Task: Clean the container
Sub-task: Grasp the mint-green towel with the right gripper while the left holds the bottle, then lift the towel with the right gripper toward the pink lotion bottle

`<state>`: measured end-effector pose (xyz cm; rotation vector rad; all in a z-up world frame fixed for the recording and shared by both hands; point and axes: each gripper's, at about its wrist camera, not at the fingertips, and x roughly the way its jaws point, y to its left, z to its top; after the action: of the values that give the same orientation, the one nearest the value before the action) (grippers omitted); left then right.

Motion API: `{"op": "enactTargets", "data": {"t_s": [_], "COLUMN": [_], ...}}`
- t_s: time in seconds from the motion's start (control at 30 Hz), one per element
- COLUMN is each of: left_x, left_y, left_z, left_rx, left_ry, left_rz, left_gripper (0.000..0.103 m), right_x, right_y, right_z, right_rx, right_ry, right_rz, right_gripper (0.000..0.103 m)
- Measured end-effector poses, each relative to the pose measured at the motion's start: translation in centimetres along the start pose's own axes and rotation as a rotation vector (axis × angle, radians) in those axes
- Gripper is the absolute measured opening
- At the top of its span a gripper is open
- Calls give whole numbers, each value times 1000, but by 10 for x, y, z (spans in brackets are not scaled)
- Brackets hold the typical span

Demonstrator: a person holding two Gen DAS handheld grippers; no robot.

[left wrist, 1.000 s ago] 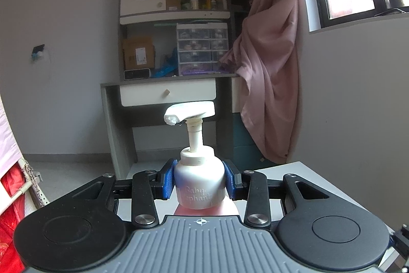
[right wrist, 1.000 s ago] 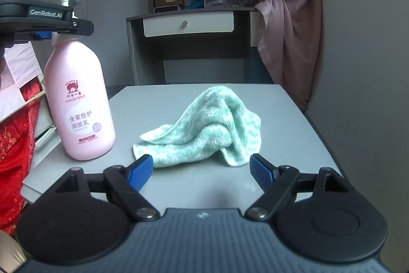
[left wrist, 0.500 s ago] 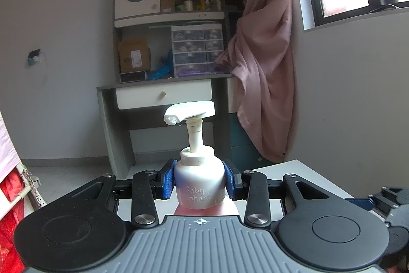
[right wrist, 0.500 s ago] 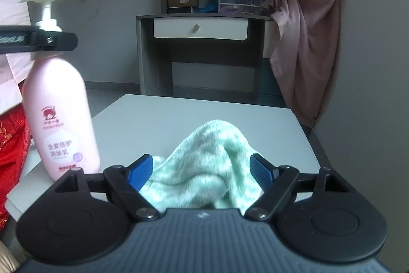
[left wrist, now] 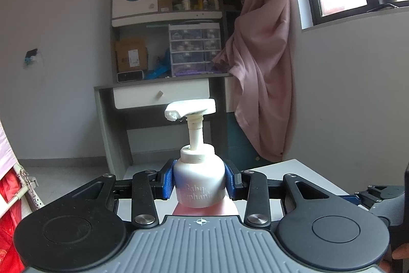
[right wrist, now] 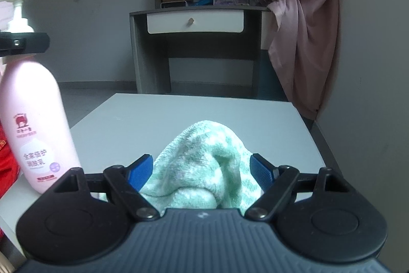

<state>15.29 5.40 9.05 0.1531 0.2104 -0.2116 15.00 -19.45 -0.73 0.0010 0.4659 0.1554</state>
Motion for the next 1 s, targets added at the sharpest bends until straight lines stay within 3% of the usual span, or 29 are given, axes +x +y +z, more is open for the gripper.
{"op": "enactTargets", "data": {"t_s": [0.13, 0.17, 0.2, 0.23, 0.27, 0.5, 0.6, 0.77, 1.0], "left_x": [4, 5, 6, 7, 7, 9, 9, 10, 11], "left_y": [-1, -1, 1, 1, 2, 6, 4, 3, 1], "left_z": [8, 8, 8, 8, 8, 9, 9, 8, 7], "left_rx": [4, 5, 3, 2, 1, -6, -11, -18, -15], "left_ry": [5, 5, 4, 4, 5, 5, 1, 10, 14], "left_rz": [-5, -6, -8, -10, -12, -18, -14, -14, -17], "left_gripper": [39, 39, 39, 39, 39, 39, 39, 39, 39], "right_x": [13, 16, 18, 20, 21, -6, -24, -45, -56], "right_y": [0, 0, 1, 2, 2, -7, -13, 0, 36], "right_z": [-3, -5, -7, -9, -9, -8, -5, -1, 7], "right_rx": [19, 20, 19, 15, 12, 30, 47, 27, -66], "right_ry": [30, 38, 39, 44, 56, -35, -104, -143, -176], "right_rz": [-1, 3, 10, 19, 35, 121, 223, 427, 548], "right_gripper": [83, 78, 70, 45, 27, 25, 25, 25, 25]}}
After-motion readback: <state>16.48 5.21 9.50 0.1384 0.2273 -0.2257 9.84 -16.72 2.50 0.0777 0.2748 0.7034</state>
